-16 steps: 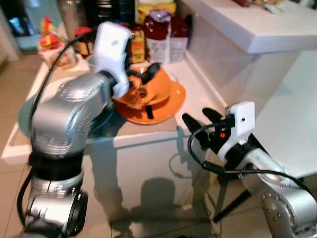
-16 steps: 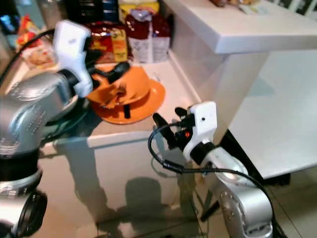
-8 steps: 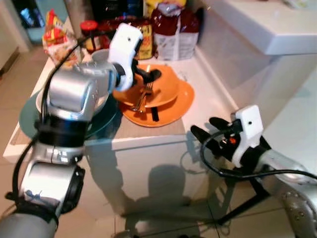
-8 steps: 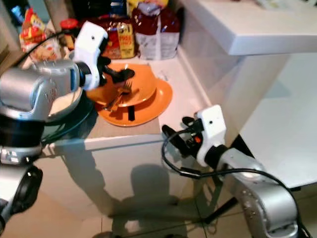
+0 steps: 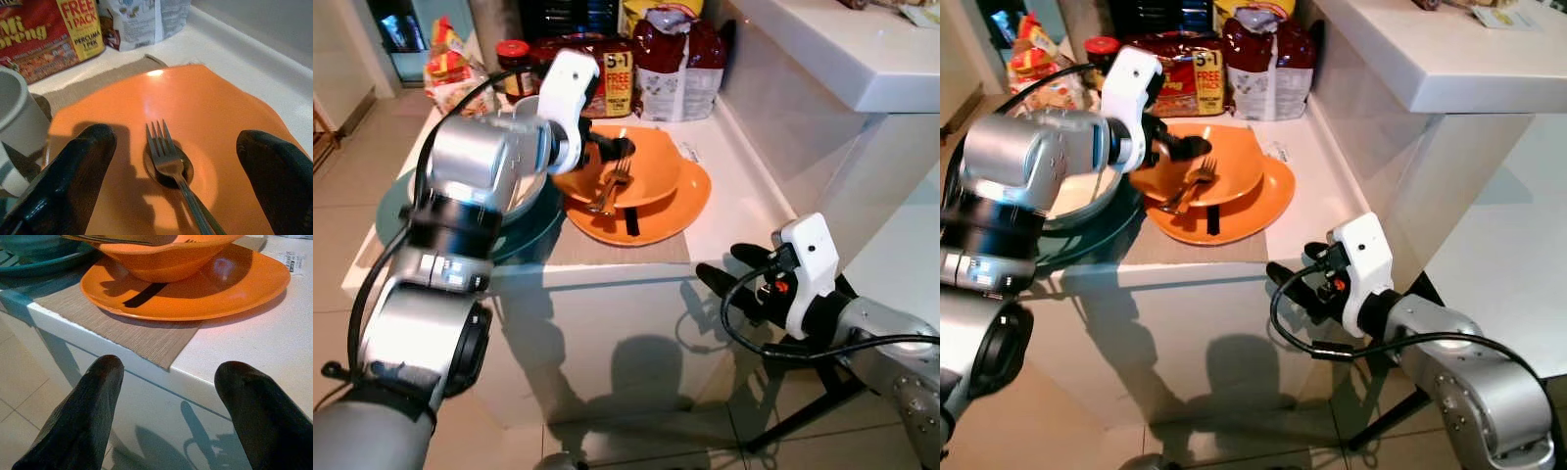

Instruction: Setting the table

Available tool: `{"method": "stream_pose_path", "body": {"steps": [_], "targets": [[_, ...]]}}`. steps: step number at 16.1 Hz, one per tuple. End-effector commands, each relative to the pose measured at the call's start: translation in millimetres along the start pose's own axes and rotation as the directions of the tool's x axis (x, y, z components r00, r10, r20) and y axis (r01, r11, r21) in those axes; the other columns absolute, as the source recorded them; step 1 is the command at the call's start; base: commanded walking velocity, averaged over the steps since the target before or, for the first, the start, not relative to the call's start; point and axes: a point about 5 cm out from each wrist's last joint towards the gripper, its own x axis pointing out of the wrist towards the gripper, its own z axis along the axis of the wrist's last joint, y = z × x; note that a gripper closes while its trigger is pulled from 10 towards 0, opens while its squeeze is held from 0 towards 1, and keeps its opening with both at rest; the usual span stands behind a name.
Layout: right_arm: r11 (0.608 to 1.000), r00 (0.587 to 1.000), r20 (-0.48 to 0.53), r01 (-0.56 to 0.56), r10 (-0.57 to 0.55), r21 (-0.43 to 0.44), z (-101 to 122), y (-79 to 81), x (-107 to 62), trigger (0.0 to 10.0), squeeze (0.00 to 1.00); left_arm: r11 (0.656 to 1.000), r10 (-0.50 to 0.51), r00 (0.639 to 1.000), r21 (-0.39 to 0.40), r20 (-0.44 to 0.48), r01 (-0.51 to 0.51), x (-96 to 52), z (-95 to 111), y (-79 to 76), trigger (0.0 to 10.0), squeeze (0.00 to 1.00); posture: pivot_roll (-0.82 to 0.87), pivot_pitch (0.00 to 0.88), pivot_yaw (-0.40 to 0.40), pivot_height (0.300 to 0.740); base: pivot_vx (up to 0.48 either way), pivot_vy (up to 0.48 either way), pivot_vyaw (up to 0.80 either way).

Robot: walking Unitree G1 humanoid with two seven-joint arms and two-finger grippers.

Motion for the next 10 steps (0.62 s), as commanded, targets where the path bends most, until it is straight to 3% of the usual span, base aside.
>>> {"method": "stream_pose_path", "body": {"steps": [1,6,7,10], "targets": [[1.000,1.000,0.013,0.010,-0.010,-0.026,9.5,-4.5,-3.2,10.0,0.00,0.999,-0.035,0.999,0.000,0.006,0.035,2.8,7.1,-2.7,10.0,0.00,0.02,0.000,-0.046,0.740,0.000,0.000,0.00],[0.996,0.998,-0.030,-0.064,0.063,-0.062,12.6,-0.5,-0.4,10.0,0.00,0.996,-0.083,0.996,0.019,-0.042,0.084,17.1,10.3,-10.2,10.0,0.00,0.01,0.000,-0.047,0.740,0.000,0.000,0.00],[0.996,0.998,-0.034,-0.054,0.052,-0.076,15.1,-4.1,-0.4,10.0,0.00,0.993,-0.094,0.992,0.066,-0.083,0.099,19.5,8.3,-10.1,10.0,0.00,0.01,0.000,-0.046,0.740,0.000,0.000,0.00],[0.995,0.999,-0.038,-0.040,0.037,-0.086,16.4,-7.8,-1.9,10.0,0.00,0.987,-0.139,0.982,0.066,-0.130,0.148,20.8,4.0,-11.7,10.0,0.00,0.00,0.000,-0.044,0.740,0.000,0.000,0.00]]}}
